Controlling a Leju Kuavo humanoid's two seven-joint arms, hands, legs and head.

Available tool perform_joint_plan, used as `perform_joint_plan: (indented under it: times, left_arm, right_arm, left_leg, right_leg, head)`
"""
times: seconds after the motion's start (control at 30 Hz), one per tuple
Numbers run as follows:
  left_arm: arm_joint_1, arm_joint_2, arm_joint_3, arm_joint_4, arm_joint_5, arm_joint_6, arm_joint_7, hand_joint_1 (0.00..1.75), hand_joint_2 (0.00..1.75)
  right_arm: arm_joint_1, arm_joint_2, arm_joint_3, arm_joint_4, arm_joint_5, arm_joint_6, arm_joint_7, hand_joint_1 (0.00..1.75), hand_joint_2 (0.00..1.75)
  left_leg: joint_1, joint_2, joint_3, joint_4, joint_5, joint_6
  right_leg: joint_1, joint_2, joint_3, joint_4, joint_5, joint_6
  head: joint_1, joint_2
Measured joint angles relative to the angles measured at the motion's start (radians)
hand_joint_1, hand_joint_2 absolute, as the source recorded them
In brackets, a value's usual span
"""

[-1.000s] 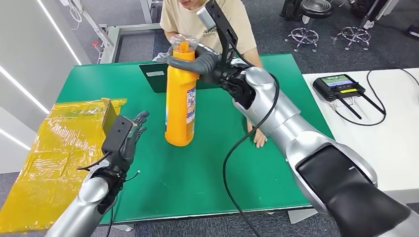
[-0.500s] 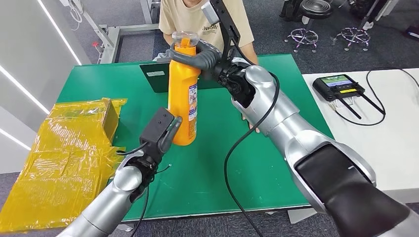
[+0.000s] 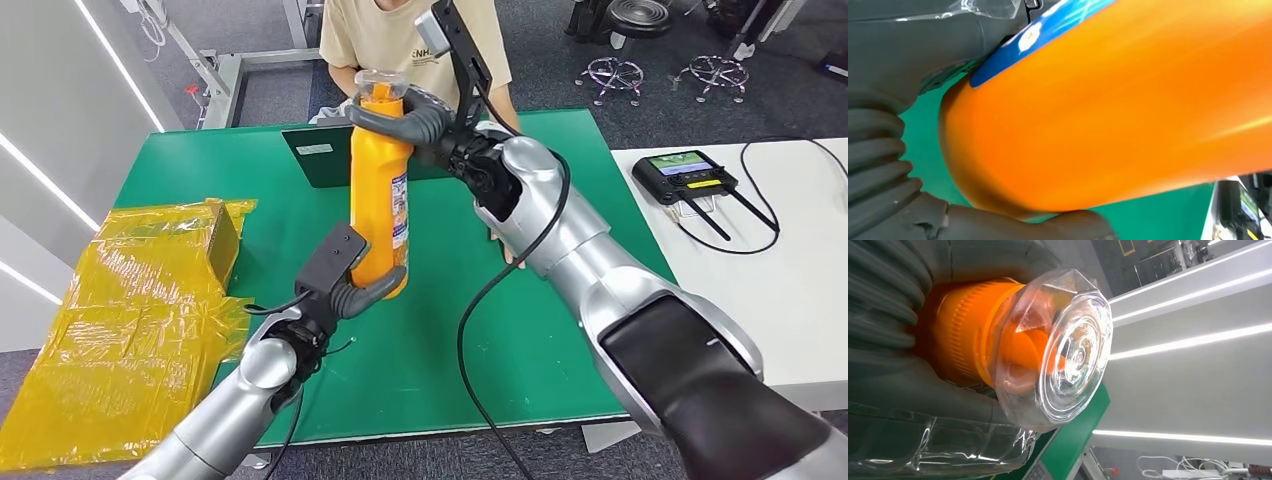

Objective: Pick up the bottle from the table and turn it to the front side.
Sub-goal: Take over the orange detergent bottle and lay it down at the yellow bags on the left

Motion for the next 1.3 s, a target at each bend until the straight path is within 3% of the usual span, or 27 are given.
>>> perform_joint_plan:
  times: [0.37, 0.4, 0.5, 0.53, 0.7, 0.83, 0.93, 1.07, 1.17, 1.3]
  left_arm:
    - [0.040, 0.025, -0.015, -0.097, 0.000, 0.013, 0.038, 1.75, 1.75]
    - [0.042, 0.029, -0.018, -0.103, 0.000, 0.020, 0.037, 1.75, 1.75]
    - [0.051, 0.043, -0.022, -0.121, -0.004, 0.040, 0.028, 1.75, 1.75]
    - [0.056, 0.050, -0.022, -0.128, -0.011, 0.047, 0.023, 1.75, 1.75]
    - [0.105, 0.143, 0.017, -0.163, -0.079, 0.075, -0.010, 1.75, 1.75]
    - [0.198, 0.263, 0.171, -0.190, -0.143, 0.099, -0.036, 1.75, 1.75]
    - [0.284, 0.348, 0.337, -0.215, -0.195, 0.076, -0.043, 1.75, 1.75]
    - [0.393, 0.423, 0.544, -0.263, -0.242, 0.032, -0.033, 1.75, 1.75]
    - [0.440, 0.453, 0.641, -0.281, -0.255, 0.011, -0.029, 1.75, 1.75]
    - [0.468, 0.487, 0.713, -0.283, -0.261, 0.002, -0.016, 1.75, 1.75]
  right_arm:
    - [0.064, -0.030, -0.030, -0.105, 0.013, -0.006, 0.029, 1.72, 1.75]
    - [0.068, -0.032, -0.031, -0.115, 0.015, -0.005, 0.032, 1.28, 1.75]
    - [0.075, -0.037, -0.034, -0.139, 0.018, 0.009, 0.032, 0.00, 0.44]
    - [0.076, -0.042, -0.035, -0.148, 0.022, 0.021, 0.030, 0.00, 0.00]
    - [0.088, -0.121, -0.044, -0.226, 0.084, 0.090, 0.004, 0.00, 0.00]
    - [0.149, -0.254, -0.079, -0.343, 0.145, 0.100, -0.031, 0.00, 0.00]
    - [0.274, -0.371, -0.141, -0.461, 0.207, 0.090, -0.080, 0.00, 0.00]
    - [0.532, -0.511, -0.267, -0.635, 0.289, 0.075, -0.154, 0.00, 0.00]
    - [0.701, -0.576, -0.357, -0.740, 0.316, 0.070, -0.171, 0.00, 0.00]
    - [0.853, -0.613, -0.440, -0.842, 0.331, 0.052, -0.169, 0.00, 0.00]
  left_leg:
    - [0.000, 0.000, 0.000, 0.000, 0.000, 0.000]
    - [0.000, 0.000, 0.000, 0.000, 0.000, 0.000]
    - [0.000, 0.000, 0.000, 0.000, 0.000, 0.000]
    - [0.000, 0.000, 0.000, 0.000, 0.000, 0.000]
    - [0.000, 0.000, 0.000, 0.000, 0.000, 0.000]
    - [0.001, 0.000, 0.000, -0.001, 0.000, 0.000]
    - [0.001, -0.001, 0.000, -0.001, -0.001, 0.000]
    - [0.002, -0.004, -0.001, -0.001, -0.003, 0.001]
    - [0.000, -0.005, -0.003, -0.001, -0.004, 0.002]
    - [0.001, -0.005, -0.003, -0.002, -0.004, 0.001]
  right_leg:
    - [0.000, 0.000, 0.000, 0.000, 0.000, 0.000]
    - [0.000, 0.000, 0.000, 0.000, 0.000, 0.000]
    - [0.000, 0.000, 0.000, 0.000, 0.000, 0.000]
    - [0.000, 0.000, 0.000, 0.000, 0.000, 0.000]
    - [0.000, 0.000, 0.000, 0.000, 0.000, 0.000]
    - [0.001, -0.001, 0.000, 0.000, -0.001, -0.001]
    - [0.001, -0.001, 0.001, -0.001, -0.002, -0.001]
    - [0.001, -0.005, 0.002, -0.003, -0.004, 0.000]
    - [0.001, -0.006, 0.001, -0.003, -0.005, 0.001]
    - [0.001, -0.006, 0.001, -0.003, -0.006, 0.000]
  head:
    - [0.000, 0.000]
    - [0.000, 0.000]
    - [0.000, 0.000]
    - [0.000, 0.000]
    - [0.000, 0.000]
    - [0.000, 0.000]
    - [0.000, 0.000]
    - [0.000, 0.000]
    - [0.000, 0.000]
    - [0.000, 0.000]
